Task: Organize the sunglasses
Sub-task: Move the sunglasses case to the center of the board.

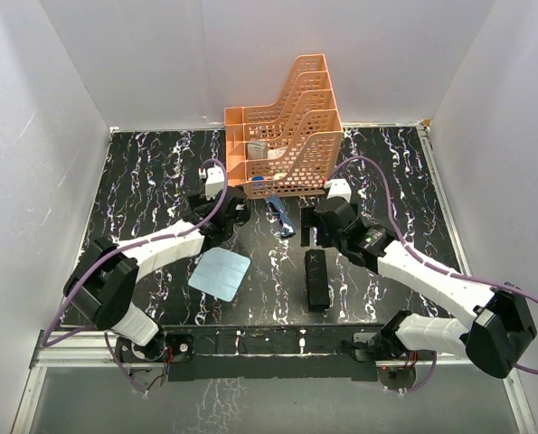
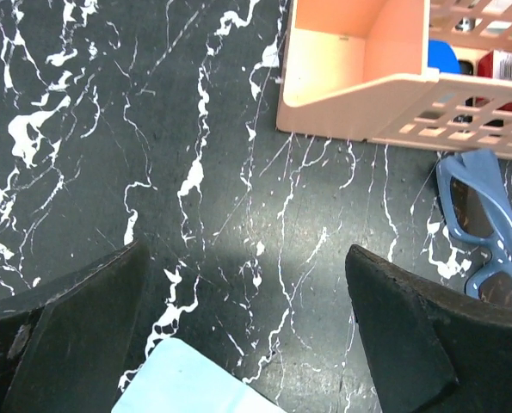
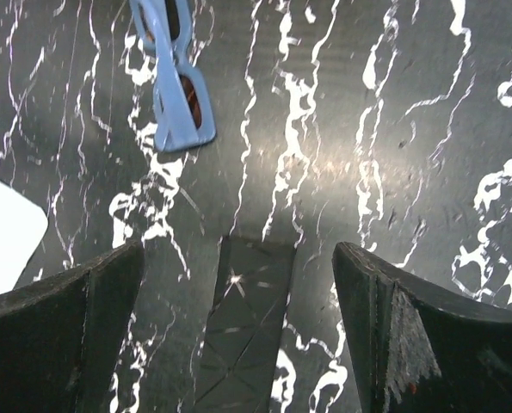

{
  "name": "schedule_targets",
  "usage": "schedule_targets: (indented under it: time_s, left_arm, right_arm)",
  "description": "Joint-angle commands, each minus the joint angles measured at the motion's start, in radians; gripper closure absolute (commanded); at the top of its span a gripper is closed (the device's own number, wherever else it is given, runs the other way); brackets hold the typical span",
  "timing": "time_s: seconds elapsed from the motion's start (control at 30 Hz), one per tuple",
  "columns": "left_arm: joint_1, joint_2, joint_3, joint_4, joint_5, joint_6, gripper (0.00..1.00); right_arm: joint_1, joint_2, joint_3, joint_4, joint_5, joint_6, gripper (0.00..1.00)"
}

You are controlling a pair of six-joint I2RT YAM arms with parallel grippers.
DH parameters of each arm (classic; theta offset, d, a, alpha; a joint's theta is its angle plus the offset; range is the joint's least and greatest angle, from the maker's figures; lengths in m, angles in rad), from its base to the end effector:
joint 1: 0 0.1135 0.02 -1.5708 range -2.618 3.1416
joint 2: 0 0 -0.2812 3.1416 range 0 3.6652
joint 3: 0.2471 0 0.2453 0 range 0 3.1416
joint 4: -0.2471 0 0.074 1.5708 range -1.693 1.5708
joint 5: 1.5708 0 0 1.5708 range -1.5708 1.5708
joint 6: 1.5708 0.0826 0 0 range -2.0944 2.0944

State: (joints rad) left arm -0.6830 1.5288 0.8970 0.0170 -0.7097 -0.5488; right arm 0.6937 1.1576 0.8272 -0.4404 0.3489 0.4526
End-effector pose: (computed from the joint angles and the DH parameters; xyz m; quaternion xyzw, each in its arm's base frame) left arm 0.3033 -0.1774 0.2236 -0.1036 0.8414 0.0026 0.5303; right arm 0.2182 0.1447 0.2450 -0.0420 0.9086 0.0736 0.4089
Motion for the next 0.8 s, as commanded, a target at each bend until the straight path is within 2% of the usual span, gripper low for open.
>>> schedule_targets:
  time_s: [0.0, 0.17, 0.43, 0.77]
  left_arm:
    - [-0.003, -0.029, -0.025, -0.022, 0.042, -0.034, 0.05]
    - [-0.003, -0.054, -0.016, -0.054, 0.032, -0.054, 0.05]
    - [-0.004, -0.125, -0.058, -0.025, 0.114, -0.059, 0.08]
    - [-0.004, -0.102, -0.060, -0.049, 0.127, -0.077, 0.08]
  right_arm:
    - [0.067, -0.037, 0.008, -0.098, 0.016, 0.084, 0.11]
    - [0.122, -0.042, -0.035, -0.156, 0.037, 0.159, 0.12]
    - [0.176, -0.049, -0.116, -0.204, 0.046, 0.266, 0.16]
    - [0.217, 0.033, -0.134, -0.174, 0.036, 0.304, 0.23]
